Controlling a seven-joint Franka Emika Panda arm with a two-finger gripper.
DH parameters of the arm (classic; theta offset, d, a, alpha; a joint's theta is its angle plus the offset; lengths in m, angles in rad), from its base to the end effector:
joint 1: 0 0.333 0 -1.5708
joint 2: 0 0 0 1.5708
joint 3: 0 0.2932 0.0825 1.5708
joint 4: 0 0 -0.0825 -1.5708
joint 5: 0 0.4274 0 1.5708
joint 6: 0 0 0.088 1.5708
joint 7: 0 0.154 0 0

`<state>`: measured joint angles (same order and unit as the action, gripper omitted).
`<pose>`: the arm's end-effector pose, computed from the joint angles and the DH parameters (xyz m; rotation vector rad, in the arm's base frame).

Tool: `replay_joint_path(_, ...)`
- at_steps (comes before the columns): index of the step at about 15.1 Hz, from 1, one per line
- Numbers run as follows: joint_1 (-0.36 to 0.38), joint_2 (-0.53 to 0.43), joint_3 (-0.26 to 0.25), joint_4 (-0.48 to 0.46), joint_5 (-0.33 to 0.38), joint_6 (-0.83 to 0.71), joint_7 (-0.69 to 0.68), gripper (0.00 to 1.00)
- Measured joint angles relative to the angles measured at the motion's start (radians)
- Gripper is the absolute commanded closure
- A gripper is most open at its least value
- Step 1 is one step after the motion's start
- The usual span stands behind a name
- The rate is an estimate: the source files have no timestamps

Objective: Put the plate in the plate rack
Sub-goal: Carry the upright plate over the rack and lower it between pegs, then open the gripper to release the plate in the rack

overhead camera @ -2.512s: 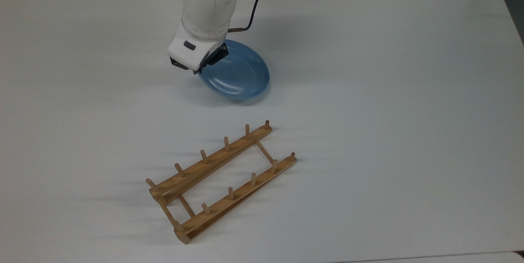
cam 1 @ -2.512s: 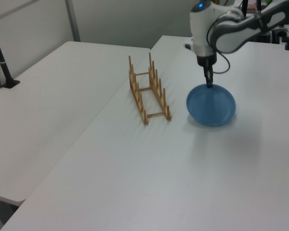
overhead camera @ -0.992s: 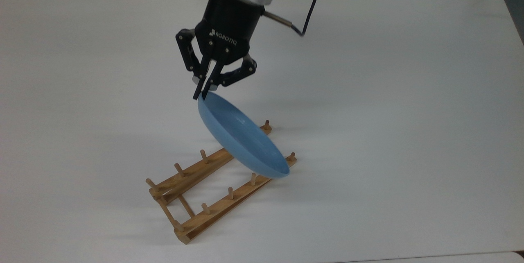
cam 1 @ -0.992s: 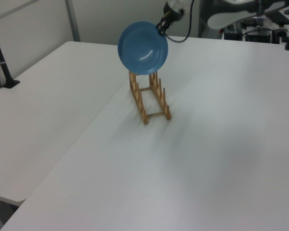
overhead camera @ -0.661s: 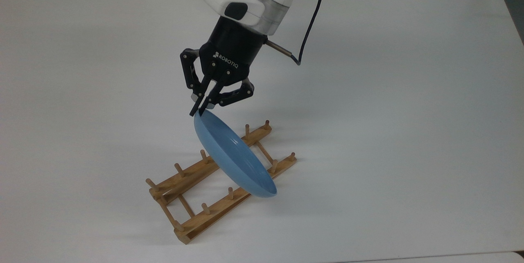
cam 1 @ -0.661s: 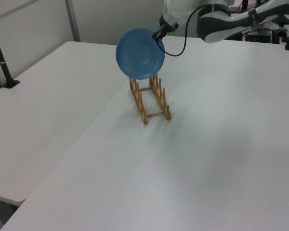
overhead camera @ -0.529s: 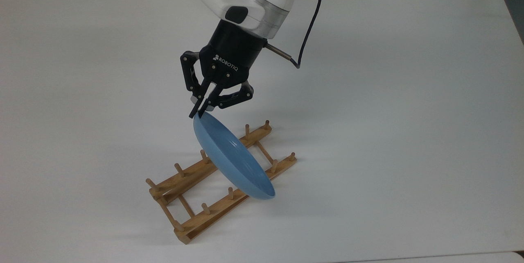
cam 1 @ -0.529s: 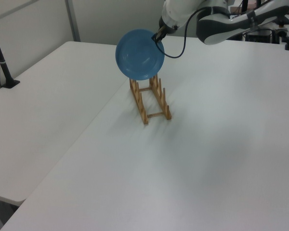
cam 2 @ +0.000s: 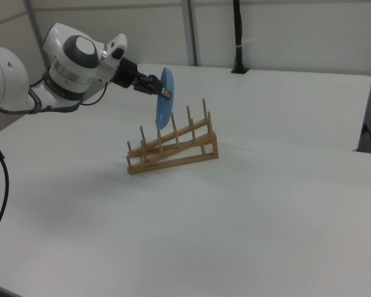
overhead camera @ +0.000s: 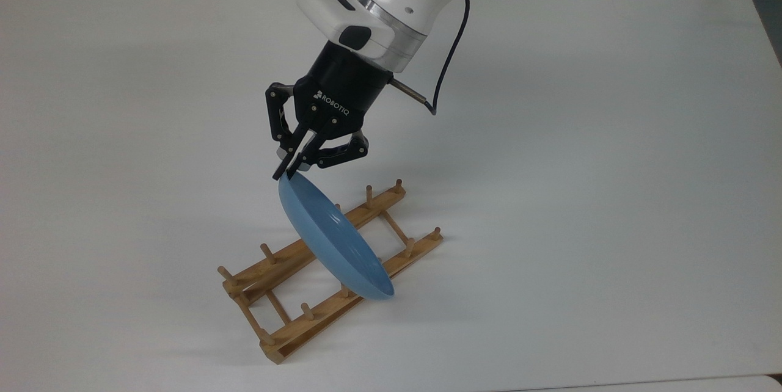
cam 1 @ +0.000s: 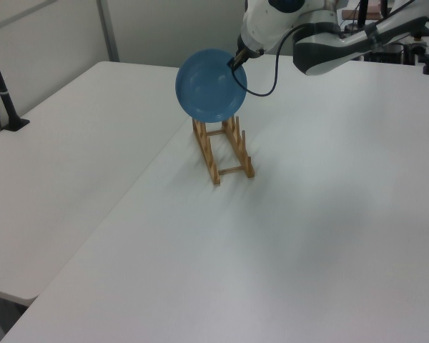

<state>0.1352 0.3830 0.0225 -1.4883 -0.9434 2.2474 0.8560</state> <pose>0.7641 0.0661 0.4408 2.4202 -0.2725 0.9157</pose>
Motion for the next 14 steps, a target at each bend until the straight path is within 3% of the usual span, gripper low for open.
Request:
replay_joint_path(6,-0.002,0.003,-0.001,-0.028,-0.045,0.013,0.012,1.0)
replay_joint_path(8,-0.002,0.005,-0.001,-0.037,-0.054,0.022,0.016,0.91)
replay_joint_path(9,-0.002,0.006,-0.002,-0.04,-0.061,0.022,0.017,0.78)
replay_joint_path(10,-0.002,0.007,-0.002,-0.043,-0.066,0.022,0.017,0.55)
replay_joint_path(13,-0.002,0.017,-0.002,-0.049,-0.068,0.023,0.017,0.05)
replay_joint_path(14,-0.001,0.022,-0.002,-0.049,-0.068,0.023,0.017,0.0)
